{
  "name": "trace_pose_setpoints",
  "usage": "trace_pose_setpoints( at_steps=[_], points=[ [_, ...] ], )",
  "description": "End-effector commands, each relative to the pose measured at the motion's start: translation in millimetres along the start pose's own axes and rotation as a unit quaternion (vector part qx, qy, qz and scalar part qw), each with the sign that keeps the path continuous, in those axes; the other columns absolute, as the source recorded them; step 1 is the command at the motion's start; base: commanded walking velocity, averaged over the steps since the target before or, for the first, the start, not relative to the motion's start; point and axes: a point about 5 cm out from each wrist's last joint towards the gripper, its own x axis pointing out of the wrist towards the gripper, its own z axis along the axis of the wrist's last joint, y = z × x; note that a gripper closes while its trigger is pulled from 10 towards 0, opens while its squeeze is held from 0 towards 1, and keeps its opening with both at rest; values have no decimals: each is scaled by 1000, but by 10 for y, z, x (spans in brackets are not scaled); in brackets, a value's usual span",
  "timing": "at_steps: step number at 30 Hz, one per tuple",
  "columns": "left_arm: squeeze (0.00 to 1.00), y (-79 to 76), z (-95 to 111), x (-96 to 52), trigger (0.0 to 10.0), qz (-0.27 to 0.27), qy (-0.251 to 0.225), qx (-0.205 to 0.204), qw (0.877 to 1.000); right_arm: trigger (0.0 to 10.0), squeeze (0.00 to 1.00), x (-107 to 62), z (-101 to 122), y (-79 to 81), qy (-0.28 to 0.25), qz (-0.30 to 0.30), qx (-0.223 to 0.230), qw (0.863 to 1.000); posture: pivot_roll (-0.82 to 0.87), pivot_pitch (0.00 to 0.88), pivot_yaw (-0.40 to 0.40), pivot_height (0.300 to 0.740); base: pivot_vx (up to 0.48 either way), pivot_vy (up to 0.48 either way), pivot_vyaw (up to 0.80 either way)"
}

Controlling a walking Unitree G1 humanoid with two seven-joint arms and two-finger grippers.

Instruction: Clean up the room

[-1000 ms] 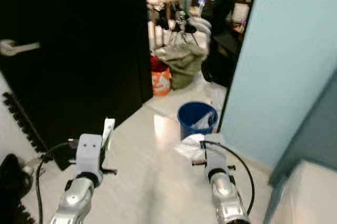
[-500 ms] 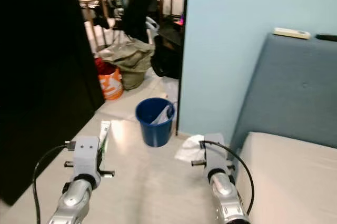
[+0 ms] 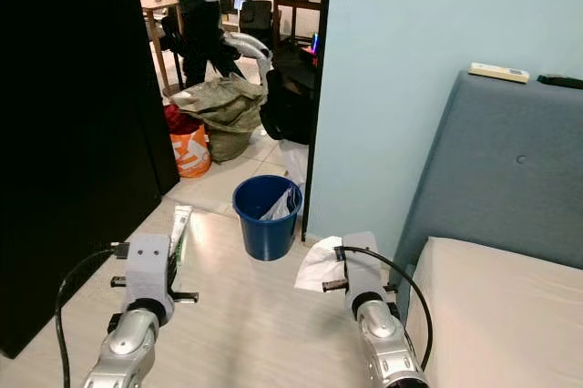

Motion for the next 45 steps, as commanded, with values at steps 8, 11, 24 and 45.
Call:
trace_pose_setpoints(
  at_steps=[8, 11, 24, 45],
  points=[
    [0, 11, 14, -5, 10000, 1, -4, -4, 1000, 10000, 0, 7, -21, -8, 8, 4, -7, 1000, 36, 27, -46, 694, 279, 0, 0],
    [0, 13, 12, -9, 10000, 0, -3, -5, 1000, 10000, 0, 5, -23, -4, 9, 5, -7, 1000, 36, 27, -46, 694, 289, 0, 0],
    [0, 19, 20, -6, 10000, 1, -4, -6, 1000, 10000, 0, 9, -20, -4, 8, 4, -4, 1000, 36, 37, -45, 694, 299, 0, 0],
    [0, 2, 30, 12, 10000, -12, -2, 2, 1000, 10000, 0, 12, -23, 12, 8, -4, 7, 1000, 33, 46, -14, 694, 299, 0, 0]
  ],
)
